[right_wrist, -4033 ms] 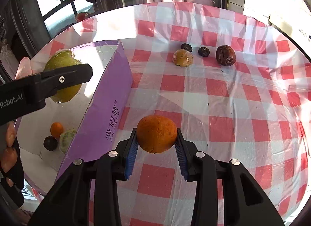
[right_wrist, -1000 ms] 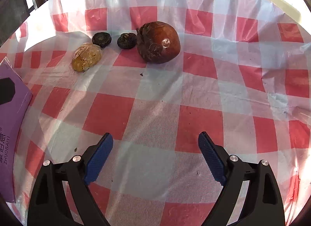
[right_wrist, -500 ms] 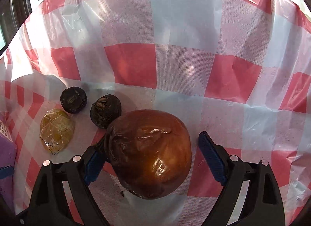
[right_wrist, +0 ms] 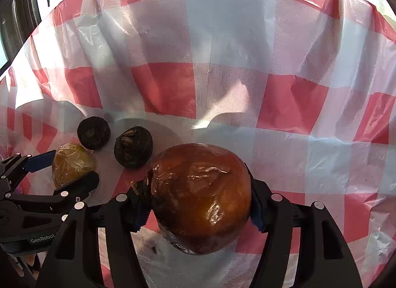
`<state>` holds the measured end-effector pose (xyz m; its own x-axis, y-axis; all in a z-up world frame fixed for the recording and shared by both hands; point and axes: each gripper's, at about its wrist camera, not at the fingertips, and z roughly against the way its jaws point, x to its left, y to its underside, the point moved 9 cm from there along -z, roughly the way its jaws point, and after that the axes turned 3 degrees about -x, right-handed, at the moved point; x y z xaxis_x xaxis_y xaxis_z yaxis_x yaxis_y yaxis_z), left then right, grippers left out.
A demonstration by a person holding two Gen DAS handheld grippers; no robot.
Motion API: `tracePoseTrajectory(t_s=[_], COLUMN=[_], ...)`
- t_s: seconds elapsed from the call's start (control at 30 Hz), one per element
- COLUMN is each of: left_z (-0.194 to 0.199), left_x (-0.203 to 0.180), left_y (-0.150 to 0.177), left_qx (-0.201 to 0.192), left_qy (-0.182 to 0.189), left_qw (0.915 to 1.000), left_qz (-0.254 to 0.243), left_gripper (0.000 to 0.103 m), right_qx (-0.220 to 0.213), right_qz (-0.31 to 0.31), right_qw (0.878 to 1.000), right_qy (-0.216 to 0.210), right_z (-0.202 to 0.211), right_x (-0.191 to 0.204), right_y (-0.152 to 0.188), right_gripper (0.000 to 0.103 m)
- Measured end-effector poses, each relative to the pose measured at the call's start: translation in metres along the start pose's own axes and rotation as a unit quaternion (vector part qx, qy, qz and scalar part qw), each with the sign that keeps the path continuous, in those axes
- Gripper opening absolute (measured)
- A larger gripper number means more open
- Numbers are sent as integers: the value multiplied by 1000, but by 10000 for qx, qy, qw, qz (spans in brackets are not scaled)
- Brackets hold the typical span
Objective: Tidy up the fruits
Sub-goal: 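Grasp the wrapped yellow fruit with the left tool while the right tool grasps the large brown fruit, then carry the yellow fruit and brown fruit over the white box with both tools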
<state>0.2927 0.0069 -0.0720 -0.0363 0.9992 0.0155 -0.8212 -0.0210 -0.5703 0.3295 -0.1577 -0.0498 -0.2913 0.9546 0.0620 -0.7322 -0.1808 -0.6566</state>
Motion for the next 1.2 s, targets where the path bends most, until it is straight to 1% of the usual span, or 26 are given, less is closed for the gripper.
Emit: tracePoseTrajectory(t_s=[0.03,0.07,0.13,0.2,0.43,0.53,0.6,0.7,0.83,1.0,1.03,1.13,1.2], left_z=[2,5,15,26,87,112,127,144,157,172,168,186,192], left_x=[-3,-5,-10,-16,-39,-48,-53,-61,-57,-48,-46,-46,-47], left_y=[1,5,17,34,111,140,157,173,189,197,195,201,198], left_qx=[17,66,133,236,564,748,835,930,1063,1077,1086,1089,1034], left_qy=[-41,56,72,201,549,743,869,998,1154,1362,1415,1583,1695], left_qw=[9999,9999,9998,9995,9969,9941,9919,9891,9854,9804,9792,9752,9722], left_qz=[-132,-86,-114,-86,-67,-248,-407,-552,-656,-935,-966,-1101,-1238], left_gripper=[63,63,62,62,62,63,63,63,63,63,63,63,63], right_qx=[2,2,0,12,29,48,183,165,290,755,860,1070,1160], right_qz=[10,15,8,47,139,200,19,-232,-573,-1015,-1119,-1451,-1592], right_qw=[10000,10000,10000,10000,9998,9994,9995,9992,9969,9897,9875,9803,9764], right_qy=[11,16,16,57,154,266,268,263,463,673,701,813,885], right_z=[-2,-2,-2,-3,-4,1,11,48,115,189,200,226,234], right_x=[0,0,2,4,12,15,16,18,17,23,25,35,45], right_y=[1,1,1,1,0,2,13,45,111,203,219,257,271], right_gripper=[62,62,62,62,63,62,61,61,61,61,61,61,61])
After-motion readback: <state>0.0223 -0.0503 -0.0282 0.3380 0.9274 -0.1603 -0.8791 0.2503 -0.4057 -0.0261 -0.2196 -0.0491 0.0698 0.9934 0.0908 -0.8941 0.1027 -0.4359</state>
